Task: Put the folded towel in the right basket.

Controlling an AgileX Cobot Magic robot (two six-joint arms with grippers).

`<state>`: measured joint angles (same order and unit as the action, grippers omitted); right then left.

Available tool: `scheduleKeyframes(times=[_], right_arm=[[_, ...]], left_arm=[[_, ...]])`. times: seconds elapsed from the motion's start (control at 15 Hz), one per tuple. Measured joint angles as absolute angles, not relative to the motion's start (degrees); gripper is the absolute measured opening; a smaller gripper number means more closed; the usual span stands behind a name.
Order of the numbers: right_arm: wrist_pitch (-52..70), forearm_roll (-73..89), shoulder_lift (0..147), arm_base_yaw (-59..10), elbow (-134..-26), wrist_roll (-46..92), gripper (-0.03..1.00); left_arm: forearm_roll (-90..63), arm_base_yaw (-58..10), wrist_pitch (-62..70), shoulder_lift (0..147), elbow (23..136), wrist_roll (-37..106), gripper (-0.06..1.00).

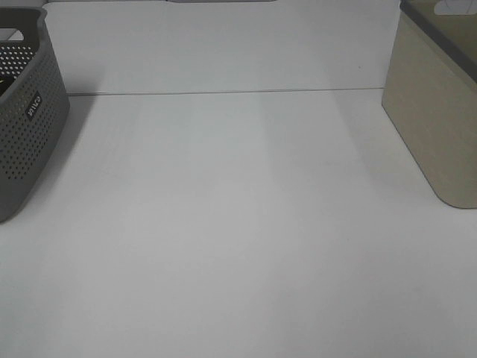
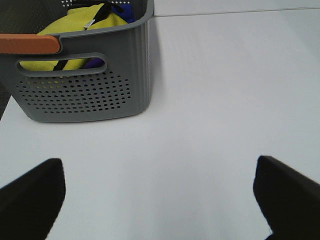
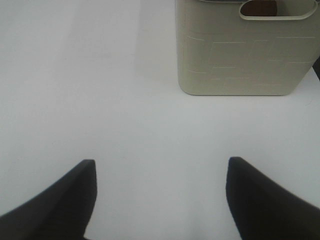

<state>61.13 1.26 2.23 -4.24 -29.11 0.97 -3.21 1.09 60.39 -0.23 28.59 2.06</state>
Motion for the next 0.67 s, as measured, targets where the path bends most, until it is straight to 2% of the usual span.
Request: scheduleKeyframes(times=[0.67], right_arm=[[61.1, 1.3, 0.9, -4.2, -29.1, 0.9, 0.69]], left_arm=[[-3.2, 1.1, 60.4, -0.2, 28.6, 2.1, 0.97]])
